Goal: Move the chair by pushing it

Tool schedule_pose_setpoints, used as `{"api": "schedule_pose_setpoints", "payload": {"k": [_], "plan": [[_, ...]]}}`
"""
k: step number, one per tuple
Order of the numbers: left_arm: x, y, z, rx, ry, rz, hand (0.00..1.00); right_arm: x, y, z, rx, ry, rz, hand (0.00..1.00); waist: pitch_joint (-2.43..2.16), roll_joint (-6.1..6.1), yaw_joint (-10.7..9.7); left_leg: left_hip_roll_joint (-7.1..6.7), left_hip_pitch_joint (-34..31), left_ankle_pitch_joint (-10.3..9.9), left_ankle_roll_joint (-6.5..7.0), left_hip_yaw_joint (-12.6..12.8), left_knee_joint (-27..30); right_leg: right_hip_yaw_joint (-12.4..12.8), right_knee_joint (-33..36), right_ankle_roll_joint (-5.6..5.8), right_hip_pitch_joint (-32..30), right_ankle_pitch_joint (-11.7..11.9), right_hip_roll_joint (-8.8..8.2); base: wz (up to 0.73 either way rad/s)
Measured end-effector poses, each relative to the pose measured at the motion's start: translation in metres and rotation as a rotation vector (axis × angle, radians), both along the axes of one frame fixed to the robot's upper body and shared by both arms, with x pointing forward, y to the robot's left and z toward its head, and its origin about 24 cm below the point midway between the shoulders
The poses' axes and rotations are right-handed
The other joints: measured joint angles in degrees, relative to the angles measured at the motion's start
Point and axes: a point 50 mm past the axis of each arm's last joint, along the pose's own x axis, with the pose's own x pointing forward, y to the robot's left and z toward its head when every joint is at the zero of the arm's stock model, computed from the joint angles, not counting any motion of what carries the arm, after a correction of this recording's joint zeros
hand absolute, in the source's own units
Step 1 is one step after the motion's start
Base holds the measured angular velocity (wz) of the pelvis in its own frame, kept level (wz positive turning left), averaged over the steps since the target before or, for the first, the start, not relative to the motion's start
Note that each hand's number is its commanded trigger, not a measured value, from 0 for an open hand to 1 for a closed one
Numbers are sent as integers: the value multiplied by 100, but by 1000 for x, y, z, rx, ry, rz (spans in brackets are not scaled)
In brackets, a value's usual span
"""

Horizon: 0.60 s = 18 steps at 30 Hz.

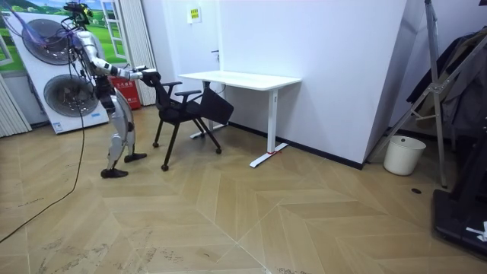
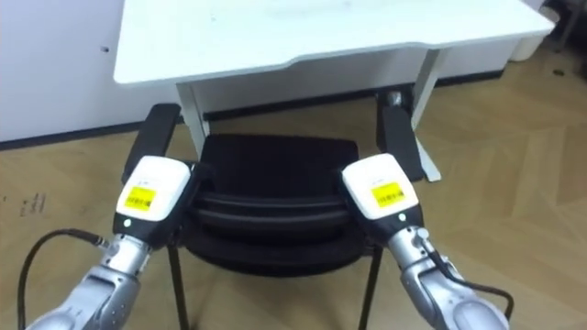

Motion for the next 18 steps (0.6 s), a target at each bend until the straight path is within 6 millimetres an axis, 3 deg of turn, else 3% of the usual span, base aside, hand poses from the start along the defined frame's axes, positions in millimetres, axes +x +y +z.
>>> {"api": "schedule_pose_setpoints", "payload": {"k": [1,2,3,4,7,8,9,11,13,15,18], "plan": [[0,0,0,2,6,-1,100,-1,0,-1,-1,4,-1,100,13,31,-6,0,50,-73,24,-3,47,1,174,-26,-28,140,-14,7],[0,0,-1,6,12,-1,100,-2,-1,-2,-3,9,-5,100,37,101,-13,10,162,-209,68,-36,82,30,434,-92,-85,423,-35,4],[1,0,-1,10,11,-7,100,-4,-2,-4,0,11,-11,100,58,164,-44,12,271,-304,113,-116,105,9,650,-85,-168,737,-69,6],[1,0,-1,14,10,-13,100,-5,-2,-5,2,12,-14,100,63,200,-58,15,314,-334,141,-149,95,7,763,-57,-231,842,-87,6],[2,3,0,21,-2,-21,100,-7,1,-6,9,15,-15,100,51,282,-27,57,497,-407,183,-178,-88,183,1130,-21,-801,436,102,-7],[2,4,-1,24,2,-30,100,-10,1,-8,12,17,-21,100,54,325,-23,108,592,-428,189,-187,-151,199,993,-30,-1034,302,274,6],[1,3,-3,23,5,-39,100,-14,2,-11,14,21,-27,100,51,351,-22,136,681,-465,169,-247,-203,326,635,-18,-1271,248,503,14],[-2,4,-5,21,10,-46,100,-19,3,-14,23,25,-35,100,49,338,-96,146,810,-502,150,-336,-272,460,-233,-59,-1493,286,754,37],[-4,6,-7,22,20,-43,100,-22,5,-16,24,32,-33,100,42,325,-254,134,957,-572,109,-518,-303,516,-1448,-142,-1473,531,940,55],[-4,6,-8,23,26,-45,100,-23,4,-17,25,33,-30,100,14,269,-457,107,1061,-679,29,-813,-284,806,-2718,-128,-1385,1121,1114,66],[-4,4,-8,16,28,-46,100,-20,1,-15,22,37,-32,100,-40,235,-503,165,1185,-814,-178,-968,-305,803,-2798,-310,-1235,1516,1295,36]]}}
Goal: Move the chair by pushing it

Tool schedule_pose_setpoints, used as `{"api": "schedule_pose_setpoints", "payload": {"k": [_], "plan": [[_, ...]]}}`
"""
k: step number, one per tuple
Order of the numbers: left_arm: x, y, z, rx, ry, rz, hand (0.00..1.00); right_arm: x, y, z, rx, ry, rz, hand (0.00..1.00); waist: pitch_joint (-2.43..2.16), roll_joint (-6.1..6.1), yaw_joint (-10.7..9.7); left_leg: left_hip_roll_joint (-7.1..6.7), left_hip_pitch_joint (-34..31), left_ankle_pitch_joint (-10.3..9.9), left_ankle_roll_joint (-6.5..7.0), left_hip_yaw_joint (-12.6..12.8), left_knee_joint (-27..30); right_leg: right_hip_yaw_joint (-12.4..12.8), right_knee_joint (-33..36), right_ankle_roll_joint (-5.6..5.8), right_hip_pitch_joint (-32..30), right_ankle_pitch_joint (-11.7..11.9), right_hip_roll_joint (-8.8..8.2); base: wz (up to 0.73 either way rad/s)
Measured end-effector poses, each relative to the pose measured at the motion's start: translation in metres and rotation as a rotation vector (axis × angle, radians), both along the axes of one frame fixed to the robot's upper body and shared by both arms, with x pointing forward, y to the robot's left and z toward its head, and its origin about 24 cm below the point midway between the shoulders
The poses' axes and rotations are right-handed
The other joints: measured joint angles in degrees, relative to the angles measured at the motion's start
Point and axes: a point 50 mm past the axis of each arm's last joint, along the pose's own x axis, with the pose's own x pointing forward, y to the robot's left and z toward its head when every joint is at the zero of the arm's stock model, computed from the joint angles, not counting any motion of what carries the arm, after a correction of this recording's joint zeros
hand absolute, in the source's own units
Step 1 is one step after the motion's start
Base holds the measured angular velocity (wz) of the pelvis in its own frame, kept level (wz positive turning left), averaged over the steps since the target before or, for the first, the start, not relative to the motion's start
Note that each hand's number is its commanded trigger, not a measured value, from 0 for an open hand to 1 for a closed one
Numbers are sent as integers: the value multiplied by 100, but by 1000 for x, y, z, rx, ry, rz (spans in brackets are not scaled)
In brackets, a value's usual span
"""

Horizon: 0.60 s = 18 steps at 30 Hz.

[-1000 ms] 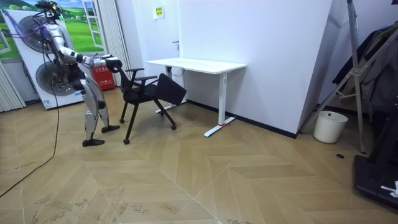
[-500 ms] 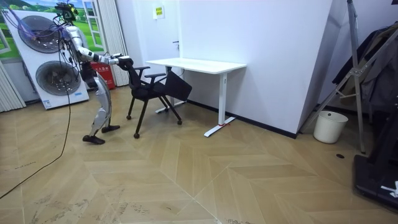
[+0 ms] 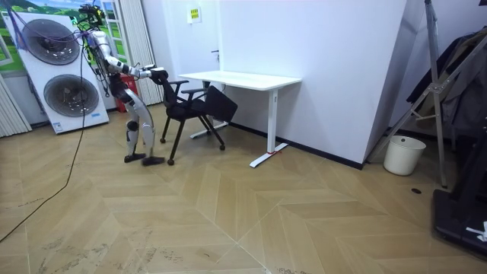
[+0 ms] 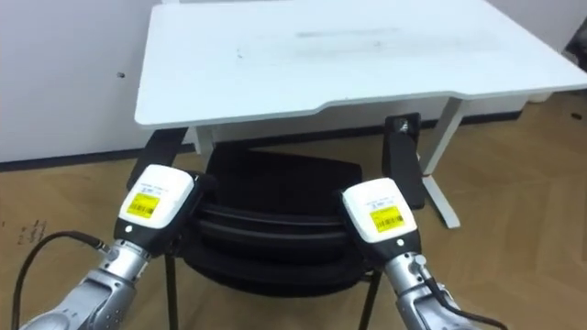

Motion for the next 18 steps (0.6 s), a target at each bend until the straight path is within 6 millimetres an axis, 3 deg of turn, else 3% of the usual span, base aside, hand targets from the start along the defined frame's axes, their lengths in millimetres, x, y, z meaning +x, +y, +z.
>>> {"api": "schedule_pose_setpoints", "payload": {"k": [2,4,7,8,9,10,11,13,15,18], "plan": [[1,-1,2,-3,-9,4,100,4,-1,3,-6,-2,7,100,-7,9,27,74,65,-42,-75,-38,-32,-26,14,-116,38,275,91,7],[2,-3,2,-15,-10,20,100,9,-3,8,-22,-5,16,100,-36,132,78,266,177,-88,-202,-34,-173,-60,31,-236,65,163,268,-5],[3,-2,3,-18,-17,29,100,13,-1,11,-33,-5,25,100,-19,186,87,440,284,-124,-335,-67,-223,-143,207,-338,78,-62,418,5],[4,0,5,-13,-23,28,100,14,0,12,-29,-6,25,100,1,174,98,508,318,-164,-401,-75,-139,-174,376,-385,65,-239,450,16],[5,2,7,-7,-26,28,100,14,2,13,-24,-5,27,100,42,109,81,571,284,-209,-462,-15,70,-178,555,-431,57,-414,456,20],[5,2,8,-4,-27,28,100,14,3,13,-21,-2,28,100,49,95,72,603,256,-217,-470,56,189,-182,630,-450,58,-488,467,30],[7,5,9,2,-28,31,100,15,6,13,-14,5,24,100,56,40,66,695,124,-219,-472,185,576,-180,672,-499,91,-592,515,31],[8,5,9,7,-28,30,100,15,6,12,-9,7,23,100,71,40,61,892,-184,-213,-479,286,1302,-230,660,-585,192,-658,614,17],[6,6,7,5,-19,34,100,14,7,12,-10,17,25,100,67,93,80,1119,-481,-73,-593,348,2103,-321,677,-681,321,-749,710,4],[3,5,4,-2,-8,42,100,14,7,11,-14,20,30,100,62,79,101,1185,-620,204,-613,397,2468,-340,732,-751,409,-863,698,12]]}}
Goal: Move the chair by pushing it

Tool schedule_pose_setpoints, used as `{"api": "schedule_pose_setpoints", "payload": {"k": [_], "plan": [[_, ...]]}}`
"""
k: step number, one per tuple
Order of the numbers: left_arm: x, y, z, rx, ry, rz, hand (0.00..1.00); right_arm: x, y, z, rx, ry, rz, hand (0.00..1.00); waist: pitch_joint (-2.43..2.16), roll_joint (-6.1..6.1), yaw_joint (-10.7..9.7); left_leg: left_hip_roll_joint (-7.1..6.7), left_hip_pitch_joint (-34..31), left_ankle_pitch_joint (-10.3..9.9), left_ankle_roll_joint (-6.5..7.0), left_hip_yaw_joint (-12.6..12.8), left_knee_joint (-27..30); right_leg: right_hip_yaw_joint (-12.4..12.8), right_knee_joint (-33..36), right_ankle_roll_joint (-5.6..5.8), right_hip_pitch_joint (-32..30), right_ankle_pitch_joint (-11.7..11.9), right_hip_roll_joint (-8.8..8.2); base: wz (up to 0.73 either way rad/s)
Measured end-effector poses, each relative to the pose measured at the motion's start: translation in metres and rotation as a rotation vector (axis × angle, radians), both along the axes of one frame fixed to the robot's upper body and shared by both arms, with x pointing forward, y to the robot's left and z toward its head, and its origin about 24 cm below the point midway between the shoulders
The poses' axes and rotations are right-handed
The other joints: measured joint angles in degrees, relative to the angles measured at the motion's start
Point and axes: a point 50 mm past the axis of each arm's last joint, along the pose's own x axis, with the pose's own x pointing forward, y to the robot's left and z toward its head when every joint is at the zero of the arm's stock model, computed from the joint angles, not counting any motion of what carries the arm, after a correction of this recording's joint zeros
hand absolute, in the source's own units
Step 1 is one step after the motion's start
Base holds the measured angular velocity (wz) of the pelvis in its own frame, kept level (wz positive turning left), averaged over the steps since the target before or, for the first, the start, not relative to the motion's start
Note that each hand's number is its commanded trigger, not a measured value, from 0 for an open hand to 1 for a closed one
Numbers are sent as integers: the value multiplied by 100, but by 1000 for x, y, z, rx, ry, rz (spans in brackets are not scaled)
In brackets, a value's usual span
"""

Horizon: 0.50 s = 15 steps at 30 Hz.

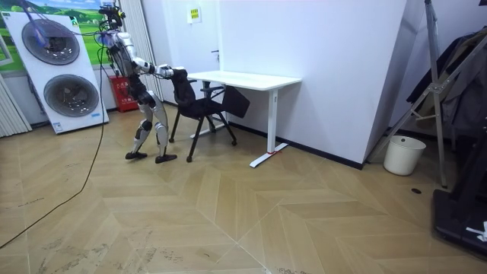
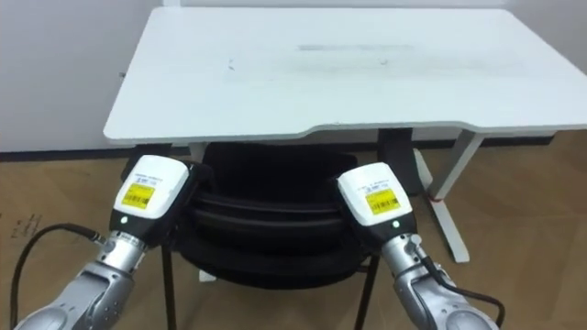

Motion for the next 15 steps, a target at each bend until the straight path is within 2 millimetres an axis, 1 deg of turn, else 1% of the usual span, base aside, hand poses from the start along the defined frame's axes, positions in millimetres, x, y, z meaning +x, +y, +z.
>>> {"api": "schedule_pose_setpoints", "payload": {"k": [1,2,3,4,5,6,7,8,9,10,11,12,13,14,15], "plan": [[-1,0,-1,-2,2,1,100,0,0,0,-2,0,1,100,2,-11,0,0,4,21,-21,-1,0,-2,8,-11,9,-16,-1,6],[-1,-1,-1,-6,4,2,100,0,-1,0,-6,0,3,100,-7,1,-6,6,5,54,-24,-1,-24,-24,5,-31,29,-42,-15,20],[0,-2,-1,-8,4,2,100,-1,-1,0,-7,0,5,100,3,-19,-39,9,-11,59,-45,-18,-85,-90,-6,-41,66,-70,-67,28],[0,-3,-2,-9,6,2,100,-1,-2,-1,-10,2,4,100,0,-37,-63,-2,-45,56,-48,-13,-173,-131,-10,-36,84,-87,-110,33],[0,-4,-3,-10,11,1,100,-1,-4,-1,-17,5,3,100,9,-77,-76,-39,-110,37,-67,58,-381,-169,-23,-30,122,-107,-170,24],[0,-6,-5,-12,20,0,100,-3,-5,-2,-23,13,3,100,19,-131,-70,-40,-205,35,-64,194,-709,-204,-73,-23,156,-111,-211,18],[0,-7,-6,-13,24,-2,100,-4,-6,-3,-27,16,1,100,-9,-94,-74,-41,-277,39,-70,238,-885,-252,-115,-20,178,-109,-228,11],[0,-8,-7,-11,29,-8,100,-5,-8,-4,-28,18,-3,100,-28,-96,-82,-86,-402,60,-47,320,-1287,-330,-152,-15,213,-106,-289,17],[-2,-10,-9,-9,38,-13,100,-9,-9,-6,-28,25,-11,100,-35,-149,-116,-182,-498,133,-16,343,-1761,-479,-229,13,253,-95,-376,15],[-3,-11,-10,-3,42,-18,100,-12,-10,-7,-26,30,-16,100,-68,-170,-99,-246,-548,315,33,341,-1911,-533,-240,38,257,-104,-439,10],[-6,-12,-12,-2,51,-21,100,-16,-10,-10,-26,39,-18,100,-172,-200,-91,-342,-574,613,48,312,-2206,-601,-302,90,296,-92,-505,10],[-8,-13,-12,-3,50,-26,100,-19,-11,-11,-20,33,-22,100,-198,-181,-129,-383,-504,911,54,312,-2467,-611,-431,139,346,-32,-513,17],[-8,-14,-12,-5,49,-30,100,-21,-12,-11,-19,31,-25,100,-211,-190,-154,-419,-479,1016,65,311,-2565,-602,-484,160,368,-12,-520,30],[-8,-15,-12,-1,42,-34,100,-22,-13,-12,-18,30,-28,100,-204,-232,-185,-496,-388,1173,107,315,-2797,-604,-582,196,414,27,-549,19],[-8,-15,-12,-3,37,-34,100,-23,-15,-12,-21,31,-30,100,-194,-267,-183,-564,-275,1277,119,322,-3032,-607,-676,225,456,60,-575,10]]}}
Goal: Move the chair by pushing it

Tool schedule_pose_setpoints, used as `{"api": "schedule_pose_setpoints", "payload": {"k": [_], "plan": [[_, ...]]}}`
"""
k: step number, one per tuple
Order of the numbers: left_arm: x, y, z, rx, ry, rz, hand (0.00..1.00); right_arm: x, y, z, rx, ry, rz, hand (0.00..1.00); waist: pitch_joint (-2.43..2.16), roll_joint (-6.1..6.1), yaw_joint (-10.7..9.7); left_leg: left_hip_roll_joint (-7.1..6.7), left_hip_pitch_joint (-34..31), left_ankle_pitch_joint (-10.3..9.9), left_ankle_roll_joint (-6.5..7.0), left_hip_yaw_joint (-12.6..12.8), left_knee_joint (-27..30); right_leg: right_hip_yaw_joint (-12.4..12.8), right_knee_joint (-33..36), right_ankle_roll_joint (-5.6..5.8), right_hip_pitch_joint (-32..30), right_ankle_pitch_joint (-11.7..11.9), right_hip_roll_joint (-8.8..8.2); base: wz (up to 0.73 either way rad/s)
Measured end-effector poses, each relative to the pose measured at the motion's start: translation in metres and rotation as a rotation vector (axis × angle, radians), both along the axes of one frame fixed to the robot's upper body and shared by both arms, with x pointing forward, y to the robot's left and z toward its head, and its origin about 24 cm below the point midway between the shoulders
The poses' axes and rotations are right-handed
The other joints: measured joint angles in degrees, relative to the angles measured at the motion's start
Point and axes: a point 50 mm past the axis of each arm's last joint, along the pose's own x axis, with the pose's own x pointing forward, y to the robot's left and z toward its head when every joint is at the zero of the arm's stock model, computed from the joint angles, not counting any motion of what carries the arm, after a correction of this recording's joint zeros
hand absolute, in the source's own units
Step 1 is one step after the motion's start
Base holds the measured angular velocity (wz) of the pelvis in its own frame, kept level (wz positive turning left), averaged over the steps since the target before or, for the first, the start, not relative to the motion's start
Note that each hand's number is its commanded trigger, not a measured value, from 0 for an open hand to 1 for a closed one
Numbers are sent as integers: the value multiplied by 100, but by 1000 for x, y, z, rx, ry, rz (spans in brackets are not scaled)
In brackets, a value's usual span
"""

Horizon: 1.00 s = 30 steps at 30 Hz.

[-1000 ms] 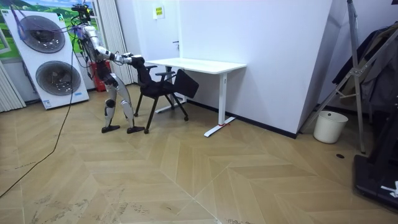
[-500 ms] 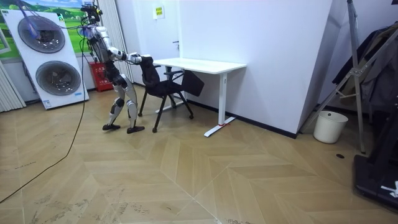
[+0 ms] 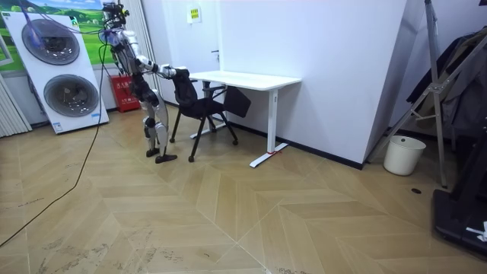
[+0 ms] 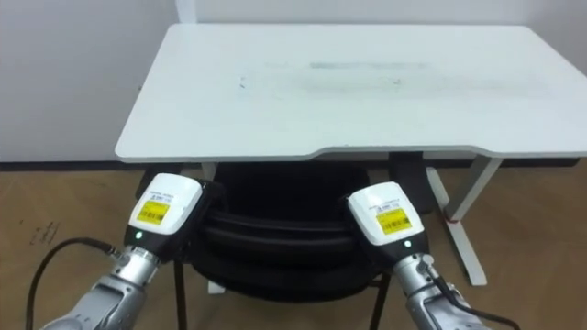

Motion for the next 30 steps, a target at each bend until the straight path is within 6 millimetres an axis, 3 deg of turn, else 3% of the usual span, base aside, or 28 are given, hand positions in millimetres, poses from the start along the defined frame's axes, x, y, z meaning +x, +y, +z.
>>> {"api": "schedule_pose_setpoints", "payload": {"k": [5,7,9,10,11,12,14,16,17,18,20,23,25,26,27,28,29,30], "plan": [[1,0,3,9,-21,-7,100,-3,0,2,1,-11,-4,100,13,-12,22,-98,87,10,45,7,-223,-40,-131,84,46,49,-33,0],[0,-1,4,8,-22,-9,100,-4,1,2,6,-11,-7,100,15,0,23,-102,83,-32,78,5,-229,-53,-128,185,50,22,-40,0],[1,-2,4,5,-22,-11,100,-4,0,2,7,-13,-10,100,7,14,100,-114,77,-112,205,15,-229,-118,-147,444,43,-59,-74,-15],[1,-2,5,4,-23,-12,100,-4,0,2,6,-13,-10,100,3,19,135,-120,76,-122,250,15,-229,-222,-159,499,54,-70,-114,-23],[1,-2,5,2,-25,-12,100,-3,0,2,1,-18,-9,100,-3,29,139,-160,48,-118,312,19,-217,-552,-85,677,78,-93,-273,-14],[0,-2,4,3,-21,-11,100,-4,0,2,0,-20,-9,100,-8,27,129,-206,51,-114,324,41,-163,-672,102,875,82,-198,-400,0],[0,-5,3,3,-14,-15,100,-7,-2,1,-4,-22,-16,100,-6,29,113,-300,85,-104,329,66,-127,-701,353,1086,91,-323,-546,8],[1,-7,4,6,-15,-27,100,-10,-3,2,-8,-27,-32,100,-1,28,104,-383,109,-146,346,58,-126,-650,565,1050,51,-273,-632,3],[0,-8,2,6,-7,-29,100,-11,-4,3,-11,-26,-37,100,0,27,100,-436,111,-222,389,-26,-113,-617,729,962,5,-216,-659,12],[1,-10,3,12,-3,-36,100,-13,-5,2,-9,-19,-46,100,15,44,98,-462,111,-288,402,-79,-59,-470,922,886,-47,-169,-688,15],[3,-10,4,20,-4,-37,100,-14,-3,2,-10,-6,-44,100,43,52,101,-470,79,-354,416,-161,63,-274,1082,860,-106,-151,-676,5],[3,-7,4,25,-9,-26,100,-12,1,5,-7,-5,-43,100,61,83,135,-588,-128,-388,420,-719,224,-164,827,830,-90,-135,-534,-2],[5,-6,7,26,-20,-27,100,-11,3,6,1,-13,-41,100,77,121,222,-678,-220,-322,379,-1159,196,-197,252,553,45,32,-319,-8],[6,-5,7,27,-25,-27,100,-11,4,6,4,-13,-40,100,79,125,236,-761,-244,-239,334,-1472,111,-284,-62,396,129,137,-216,23],[8,-7,9,39,-37,-37,100,-14,3,7,5,-16,-48,100,80,125,239,-822,-249,-98,296,-1798,-68,-443,-344,385,199,194,-194,38],[9,-9,10,40,-43,-41,100,-15,2,8,6,-20,-54,100,77,122,242,-843,-253,-8,278,-1909,-187,-599,-447,367,209,225,-210,50],[11,-13,12,37,-55,-51,100,-18,-1,11,0,-34,-66,100,48,73,268,-814,-315,89,285,-1803,-208,-1261,-540,347,199,229,-396,32],[11,-14,12,31,-55,-55,100,-19,-1,12,-12,-37,-67,100,66,56,271,-732,-436,-60,362,-1209,457,-1919,-528,335,315,158,-575,12]]}}
